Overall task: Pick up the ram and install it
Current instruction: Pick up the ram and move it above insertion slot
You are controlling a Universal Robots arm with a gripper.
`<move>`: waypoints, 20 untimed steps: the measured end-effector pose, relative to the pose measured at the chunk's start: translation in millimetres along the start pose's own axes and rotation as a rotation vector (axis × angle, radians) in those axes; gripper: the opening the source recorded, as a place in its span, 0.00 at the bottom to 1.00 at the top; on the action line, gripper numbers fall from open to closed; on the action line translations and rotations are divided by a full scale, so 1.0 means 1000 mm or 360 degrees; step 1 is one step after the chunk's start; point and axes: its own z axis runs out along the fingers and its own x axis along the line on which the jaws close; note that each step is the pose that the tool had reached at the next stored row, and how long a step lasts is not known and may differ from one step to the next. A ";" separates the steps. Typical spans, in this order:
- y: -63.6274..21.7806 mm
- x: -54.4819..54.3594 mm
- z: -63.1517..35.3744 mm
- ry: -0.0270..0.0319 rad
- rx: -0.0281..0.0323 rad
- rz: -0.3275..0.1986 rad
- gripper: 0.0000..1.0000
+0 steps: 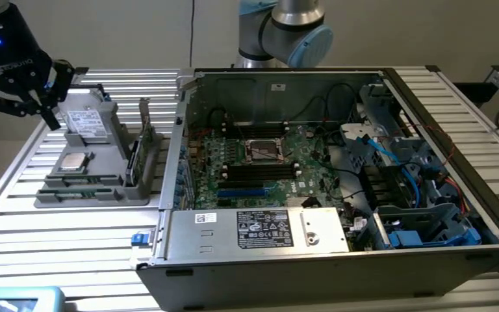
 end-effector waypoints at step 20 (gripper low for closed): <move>0.0000 0.000 0.0000 0.00138 -0.00122 -0.0580 0.11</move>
